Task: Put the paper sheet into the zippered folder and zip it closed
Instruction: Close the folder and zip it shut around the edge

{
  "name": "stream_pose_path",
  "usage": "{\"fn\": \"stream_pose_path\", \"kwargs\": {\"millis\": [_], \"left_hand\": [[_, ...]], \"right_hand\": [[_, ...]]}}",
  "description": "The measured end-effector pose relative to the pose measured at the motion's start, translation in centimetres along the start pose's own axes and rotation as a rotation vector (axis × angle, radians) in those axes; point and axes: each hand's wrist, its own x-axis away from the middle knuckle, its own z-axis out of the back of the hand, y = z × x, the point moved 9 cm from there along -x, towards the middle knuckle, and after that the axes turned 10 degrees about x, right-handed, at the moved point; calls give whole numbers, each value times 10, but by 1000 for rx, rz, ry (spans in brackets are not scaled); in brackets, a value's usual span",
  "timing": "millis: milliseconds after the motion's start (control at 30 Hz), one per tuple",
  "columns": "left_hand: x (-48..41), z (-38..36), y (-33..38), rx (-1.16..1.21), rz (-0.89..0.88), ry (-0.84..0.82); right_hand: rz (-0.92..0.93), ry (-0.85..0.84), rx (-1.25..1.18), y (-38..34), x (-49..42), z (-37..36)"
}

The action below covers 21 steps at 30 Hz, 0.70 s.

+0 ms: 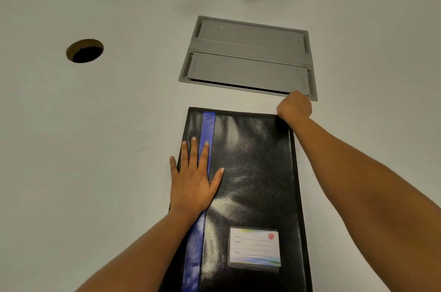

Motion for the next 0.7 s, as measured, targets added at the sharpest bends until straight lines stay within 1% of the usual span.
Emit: {"fn": "stream_pose_path", "kwargs": {"millis": [200,333,567,700], "left_hand": [[-1,1,0,-21,7,6],[-1,0,1,-26,-2,7],[-1,0,1,-28,12,0],[-1,1,1,-26,5,9]], "right_hand": [[276,89,197,-43,11,-8],[421,119,247,-73,29,-16],[497,146,202,-100,47,-25],[483,162,165,-106,50,-30]]}}
